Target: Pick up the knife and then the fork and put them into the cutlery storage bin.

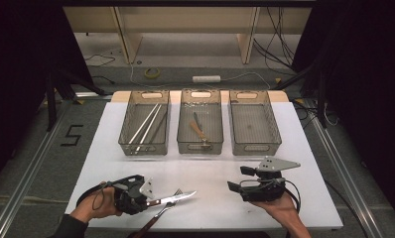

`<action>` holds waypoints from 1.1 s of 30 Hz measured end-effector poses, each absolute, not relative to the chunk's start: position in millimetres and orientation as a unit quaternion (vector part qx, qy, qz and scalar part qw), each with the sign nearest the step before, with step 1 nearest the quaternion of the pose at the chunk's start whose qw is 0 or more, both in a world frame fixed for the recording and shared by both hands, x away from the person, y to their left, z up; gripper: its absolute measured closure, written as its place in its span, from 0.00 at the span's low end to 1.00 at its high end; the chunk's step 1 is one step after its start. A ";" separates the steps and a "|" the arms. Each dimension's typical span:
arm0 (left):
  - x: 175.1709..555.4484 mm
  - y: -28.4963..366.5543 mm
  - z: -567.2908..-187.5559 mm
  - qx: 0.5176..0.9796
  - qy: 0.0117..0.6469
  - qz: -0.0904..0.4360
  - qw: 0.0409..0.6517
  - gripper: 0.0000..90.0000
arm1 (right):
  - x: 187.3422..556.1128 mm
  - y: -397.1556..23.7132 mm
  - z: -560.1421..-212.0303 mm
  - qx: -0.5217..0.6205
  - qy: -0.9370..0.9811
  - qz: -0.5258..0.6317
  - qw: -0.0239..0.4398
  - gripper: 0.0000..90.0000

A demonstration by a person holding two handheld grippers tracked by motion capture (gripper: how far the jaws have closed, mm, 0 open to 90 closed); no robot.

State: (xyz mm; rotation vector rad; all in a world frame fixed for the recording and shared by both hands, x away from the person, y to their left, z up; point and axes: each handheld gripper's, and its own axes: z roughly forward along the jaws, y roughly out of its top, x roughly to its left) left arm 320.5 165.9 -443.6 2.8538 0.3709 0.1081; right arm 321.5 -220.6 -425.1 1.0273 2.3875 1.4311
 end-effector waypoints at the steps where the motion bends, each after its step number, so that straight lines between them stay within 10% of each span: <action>1: 321.0 165.8 -442.2 0.979 0.143 0.035 0.141 0.84 | 321.5 -220.7 -425.1 0.345 0.801 0.481 0.087 0.30; 33: 339.4 105.4 -421.9 0.965 0.192 -0.017 0.176 0.84 | 292.0 -153.0 -420.7 0.201 0.861 0.455 0.104 0.30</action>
